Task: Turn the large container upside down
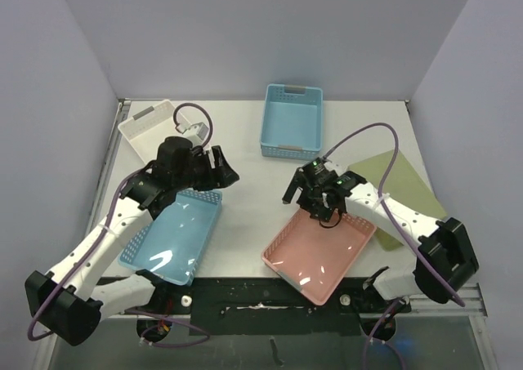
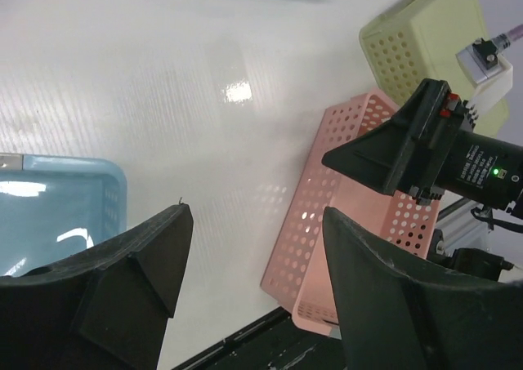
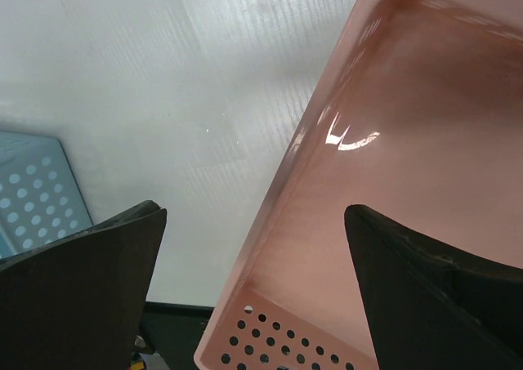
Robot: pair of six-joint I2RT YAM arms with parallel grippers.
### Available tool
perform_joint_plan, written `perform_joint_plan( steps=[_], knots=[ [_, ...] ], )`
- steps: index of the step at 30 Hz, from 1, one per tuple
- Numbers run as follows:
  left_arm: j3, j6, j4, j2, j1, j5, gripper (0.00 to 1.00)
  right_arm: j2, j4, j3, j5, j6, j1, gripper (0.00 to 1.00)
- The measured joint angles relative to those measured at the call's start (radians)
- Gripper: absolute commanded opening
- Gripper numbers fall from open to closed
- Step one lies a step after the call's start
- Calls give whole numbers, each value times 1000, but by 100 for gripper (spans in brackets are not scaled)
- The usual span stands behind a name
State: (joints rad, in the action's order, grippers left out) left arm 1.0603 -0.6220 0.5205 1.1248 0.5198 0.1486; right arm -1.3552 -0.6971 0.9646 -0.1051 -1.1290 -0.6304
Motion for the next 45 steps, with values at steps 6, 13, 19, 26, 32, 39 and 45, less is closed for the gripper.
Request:
perform_joint_plan(
  steps=[6, 13, 19, 26, 32, 39, 45],
  knots=[
    [-69, -7, 16, -16, 0, -4, 64, -69, 30, 0, -13, -40, -42, 56],
    [-75, -11, 23, -16, 0, -12, 64, -140, 63, 0, -9, -56, -55, 10],
    [-71, -2, 38, -16, -3, -29, 64, -152, 48, 47, -16, -54, -101, 0],
    [76, 32, 151, -16, -46, -40, 64, -165, 109, 133, 51, -5, -128, 0],
    [307, 79, 242, -22, -137, -56, 64, -192, 245, 229, 187, 21, -145, 0],
    [476, 108, 335, -43, -169, -111, 64, -260, 462, 295, 364, -1, -149, 0],
    [507, 113, 368, -41, -169, -134, 64, -288, 753, 217, 533, -109, -124, 0]
  ],
)
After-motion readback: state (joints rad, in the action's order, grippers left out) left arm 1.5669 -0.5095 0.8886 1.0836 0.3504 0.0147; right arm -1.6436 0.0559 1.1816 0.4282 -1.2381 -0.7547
